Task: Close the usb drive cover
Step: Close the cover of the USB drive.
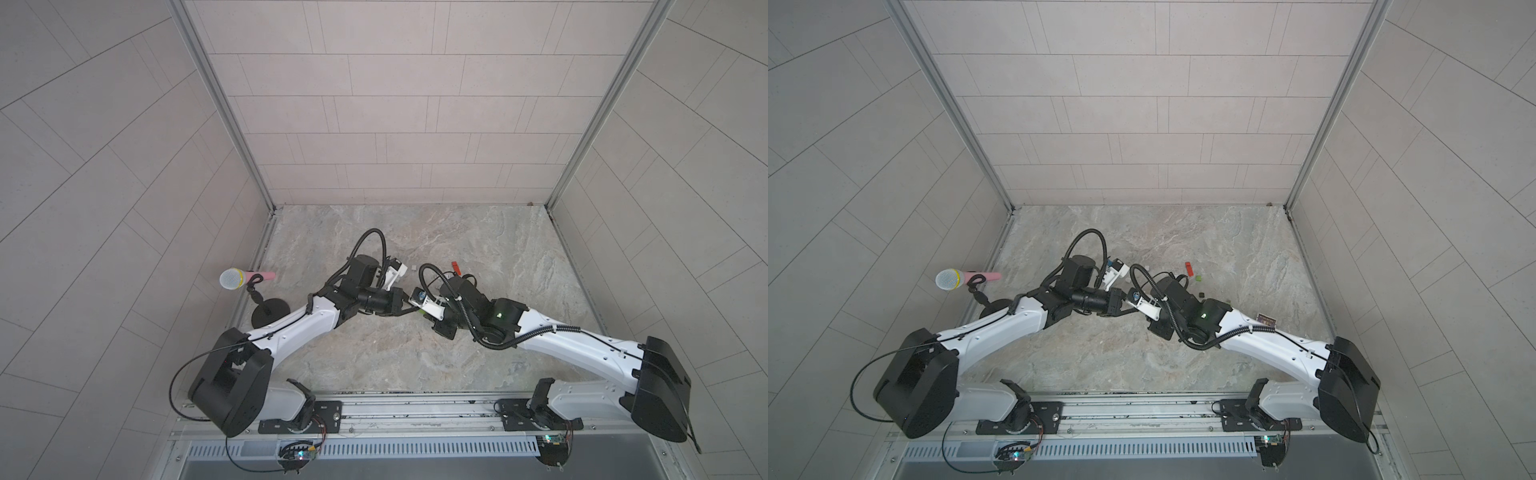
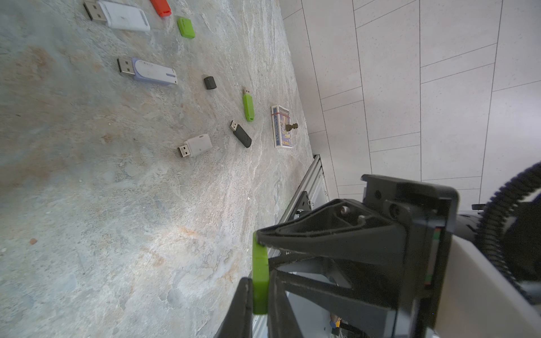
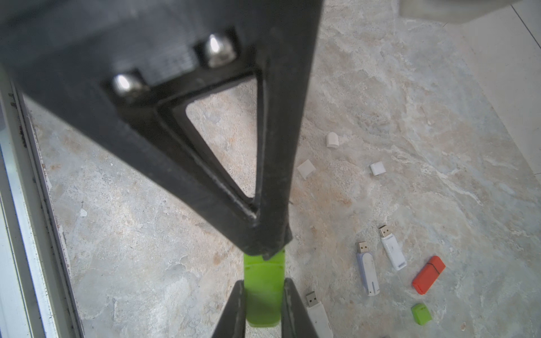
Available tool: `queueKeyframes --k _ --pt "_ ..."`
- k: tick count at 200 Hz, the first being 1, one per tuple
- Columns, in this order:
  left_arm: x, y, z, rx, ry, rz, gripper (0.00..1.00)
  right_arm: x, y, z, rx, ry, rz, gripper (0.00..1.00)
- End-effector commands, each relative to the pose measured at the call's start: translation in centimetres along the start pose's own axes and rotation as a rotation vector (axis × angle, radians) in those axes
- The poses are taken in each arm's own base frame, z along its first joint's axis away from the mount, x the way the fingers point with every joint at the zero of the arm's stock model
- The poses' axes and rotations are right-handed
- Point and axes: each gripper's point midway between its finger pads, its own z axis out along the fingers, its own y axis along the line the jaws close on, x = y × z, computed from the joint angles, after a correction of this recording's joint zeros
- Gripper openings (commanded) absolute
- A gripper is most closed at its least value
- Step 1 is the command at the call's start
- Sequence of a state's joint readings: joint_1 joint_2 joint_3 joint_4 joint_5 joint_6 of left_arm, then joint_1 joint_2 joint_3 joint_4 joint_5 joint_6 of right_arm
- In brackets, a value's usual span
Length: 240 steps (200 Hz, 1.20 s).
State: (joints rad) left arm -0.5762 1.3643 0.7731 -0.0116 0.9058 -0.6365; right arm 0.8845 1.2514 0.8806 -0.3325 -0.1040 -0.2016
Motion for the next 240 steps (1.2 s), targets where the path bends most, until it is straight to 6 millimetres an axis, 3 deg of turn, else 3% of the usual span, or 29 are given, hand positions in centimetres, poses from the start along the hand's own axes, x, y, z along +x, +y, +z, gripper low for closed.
queueKeyframes --k 1,32,51,86,126,141,192,240 --pt "2.1 -0.2 0.9 0.032 0.076 -0.015 0.08 -13.1 -1.2 -4.7 0.002 -0.466 -0.010 0.09" --pt "1.8 -0.6 1.1 0.059 0.063 -0.029 0.08 -14.7 -1.1 -5.0 -0.016 -0.509 -0.006 0.09" --pt "1.8 -0.7 1.0 0.059 0.056 -0.023 0.08 -14.5 -1.0 -5.0 -0.016 -0.514 0.002 0.09" --pt "1.2 -1.1 0.1 0.022 0.014 0.012 0.07 -10.4 -1.8 -3.8 0.062 -0.403 -0.015 0.11" --pt "0.2 -1.4 -0.9 -0.011 -0.048 0.034 0.06 -4.6 -1.2 -2.5 0.058 -0.257 -0.024 0.33" --pt "-0.1 -1.5 -1.0 -0.014 -0.061 0.035 0.06 -3.2 -1.2 -2.1 0.065 -0.216 -0.029 0.36" --pt "-0.4 -1.7 -1.2 -0.014 -0.076 0.032 0.06 -1.2 -0.8 -1.3 0.055 -0.145 -0.052 0.43" --pt "-0.4 -1.9 -1.2 -0.004 -0.075 0.028 0.06 -0.7 -0.6 -0.7 0.046 -0.133 -0.051 0.41"
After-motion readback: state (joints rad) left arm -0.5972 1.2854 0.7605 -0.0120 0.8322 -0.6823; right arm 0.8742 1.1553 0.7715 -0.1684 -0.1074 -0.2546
